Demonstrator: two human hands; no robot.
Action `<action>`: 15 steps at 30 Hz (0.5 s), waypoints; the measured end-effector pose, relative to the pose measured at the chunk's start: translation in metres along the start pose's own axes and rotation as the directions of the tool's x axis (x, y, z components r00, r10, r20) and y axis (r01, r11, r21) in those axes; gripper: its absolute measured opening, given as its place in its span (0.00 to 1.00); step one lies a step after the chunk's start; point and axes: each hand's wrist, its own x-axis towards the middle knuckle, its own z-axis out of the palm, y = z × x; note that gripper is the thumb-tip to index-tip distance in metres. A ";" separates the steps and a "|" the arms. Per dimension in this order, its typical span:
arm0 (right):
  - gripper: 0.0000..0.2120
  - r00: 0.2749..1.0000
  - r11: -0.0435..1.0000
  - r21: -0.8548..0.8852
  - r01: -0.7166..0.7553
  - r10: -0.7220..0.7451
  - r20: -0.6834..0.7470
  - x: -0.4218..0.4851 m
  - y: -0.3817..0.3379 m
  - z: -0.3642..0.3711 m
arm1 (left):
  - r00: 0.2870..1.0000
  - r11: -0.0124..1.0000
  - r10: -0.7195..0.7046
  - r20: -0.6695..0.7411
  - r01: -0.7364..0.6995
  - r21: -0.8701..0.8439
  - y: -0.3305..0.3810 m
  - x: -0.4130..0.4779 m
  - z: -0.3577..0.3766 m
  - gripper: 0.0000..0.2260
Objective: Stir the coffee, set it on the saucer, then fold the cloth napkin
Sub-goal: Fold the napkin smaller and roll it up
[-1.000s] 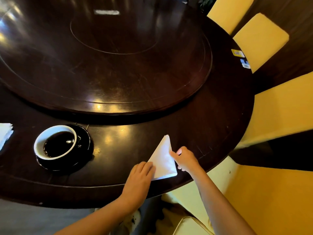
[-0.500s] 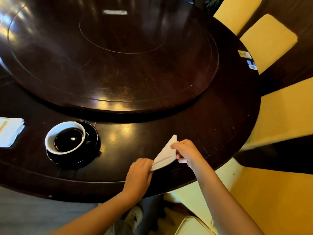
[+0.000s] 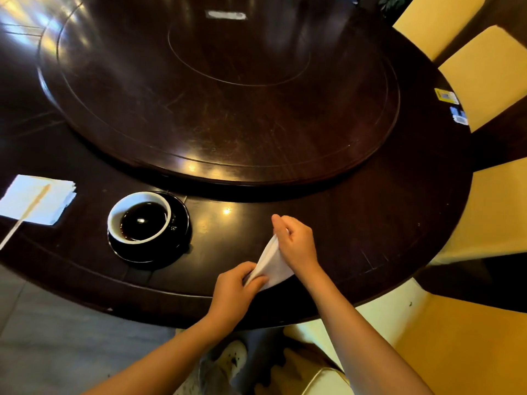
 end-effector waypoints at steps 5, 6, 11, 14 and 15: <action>0.27 0.968 0.987 0.112 -0.118 0.140 -0.210 0.009 -0.004 0.001 | 0.999 0.999 0.043 -0.030 -0.042 0.029 0.010 -0.004 -0.009 0.02; 0.27 0.957 0.979 0.148 -0.141 0.173 -0.231 0.011 -0.006 -0.001 | 0.996 0.994 0.084 -0.041 -0.081 0.074 0.011 -0.004 -0.011 0.03; 0.27 0.911 0.928 0.287 -0.239 0.316 -0.263 0.018 -0.011 -0.003 | 0.968 0.953 0.246 -0.053 -0.231 0.193 0.020 -0.009 -0.017 0.11; 0.29 0.884 0.893 0.341 -0.292 0.388 -0.259 0.022 -0.013 -0.004 | 0.953 0.929 0.300 -0.034 -0.284 0.237 0.026 -0.010 -0.021 0.19; 0.28 0.870 0.871 0.381 -0.311 0.422 -0.254 0.024 -0.013 -0.004 | 0.949 0.921 0.313 -0.032 -0.296 0.252 0.028 -0.010 -0.023 0.20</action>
